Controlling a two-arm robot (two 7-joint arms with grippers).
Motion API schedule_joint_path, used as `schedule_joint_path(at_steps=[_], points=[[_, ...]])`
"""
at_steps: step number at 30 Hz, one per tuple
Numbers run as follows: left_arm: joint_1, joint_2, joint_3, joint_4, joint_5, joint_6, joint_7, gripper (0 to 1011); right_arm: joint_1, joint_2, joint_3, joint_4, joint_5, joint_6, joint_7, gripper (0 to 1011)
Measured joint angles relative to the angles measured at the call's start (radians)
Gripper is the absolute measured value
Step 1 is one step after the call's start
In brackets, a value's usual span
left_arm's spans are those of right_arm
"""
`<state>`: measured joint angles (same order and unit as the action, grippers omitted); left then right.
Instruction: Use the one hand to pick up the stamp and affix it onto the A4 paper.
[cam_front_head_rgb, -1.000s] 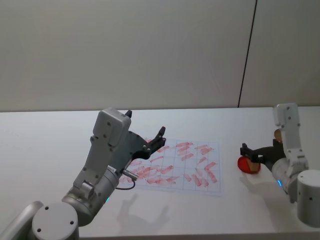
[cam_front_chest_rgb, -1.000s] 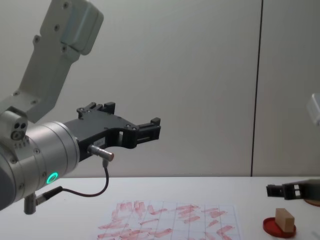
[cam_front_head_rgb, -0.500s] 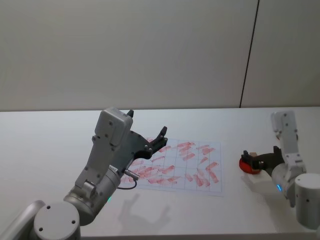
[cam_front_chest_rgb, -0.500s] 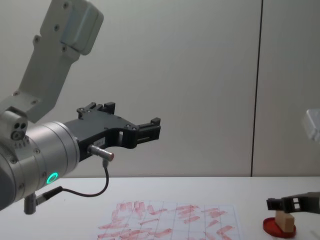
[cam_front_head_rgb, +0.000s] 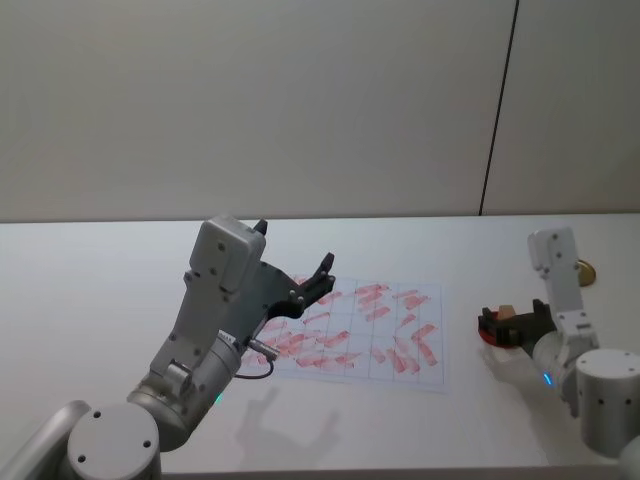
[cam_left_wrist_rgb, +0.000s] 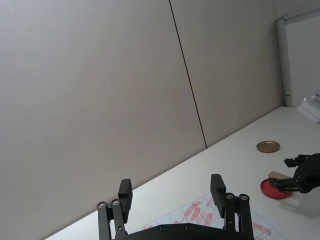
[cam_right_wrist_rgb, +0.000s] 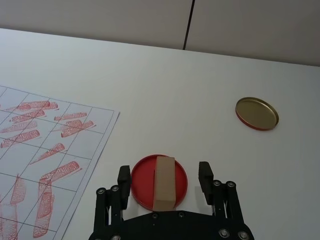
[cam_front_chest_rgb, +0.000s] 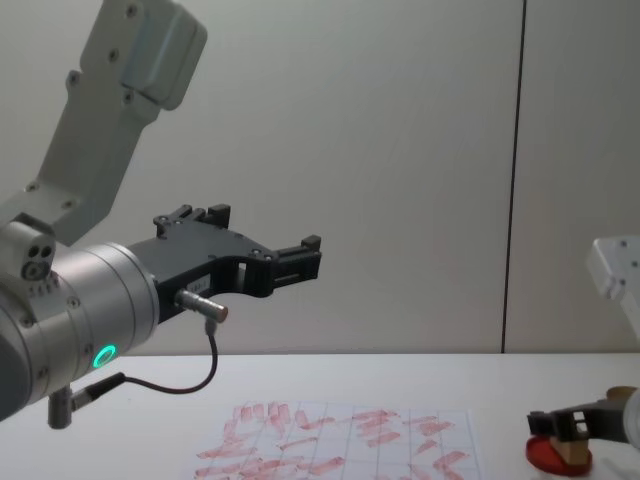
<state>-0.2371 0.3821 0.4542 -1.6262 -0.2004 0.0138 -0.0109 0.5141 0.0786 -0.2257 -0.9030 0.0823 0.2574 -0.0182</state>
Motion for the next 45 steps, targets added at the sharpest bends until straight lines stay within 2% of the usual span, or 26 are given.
schedule_joint_path(at_steps=[4,5,8,13,14,19,21,45], points=[[0.0,0.0,0.0,0.0,0.0,0.0,0.0,993,0.011,-0.005,-0.002,0.026,-0.005,-0.008,0.0,771],[0.0,0.0,0.0,0.0,0.0,0.0,0.0,993,0.016,-0.007,-0.003,0.038,-0.006,-0.01,0.0,716],[0.0,0.0,0.0,0.0,0.0,0.0,0.0,993,0.021,-0.01,-0.004,0.051,-0.009,-0.014,-0.001,657],[0.0,0.0,0.0,0.0,0.0,0.0,0.0,993,0.035,-0.016,-0.006,0.086,-0.015,-0.021,-0.006,454],[0.0,0.0,0.0,0.0,0.0,0.0,0.0,993,0.037,-0.016,-0.006,0.088,-0.015,-0.022,-0.006,454],[0.0,0.0,0.0,0.0,0.0,0.0,0.0,993,0.044,-0.02,-0.007,0.106,-0.019,-0.026,-0.011,275],[0.0,0.0,0.0,0.0,0.0,0.0,0.0,993,0.047,-0.021,-0.007,0.113,-0.02,-0.028,-0.013,232],[0.0,0.0,0.0,0.0,0.0,0.0,0.0,993,0.068,-0.032,0.002,0.152,-0.017,-0.027,-0.029,218]])
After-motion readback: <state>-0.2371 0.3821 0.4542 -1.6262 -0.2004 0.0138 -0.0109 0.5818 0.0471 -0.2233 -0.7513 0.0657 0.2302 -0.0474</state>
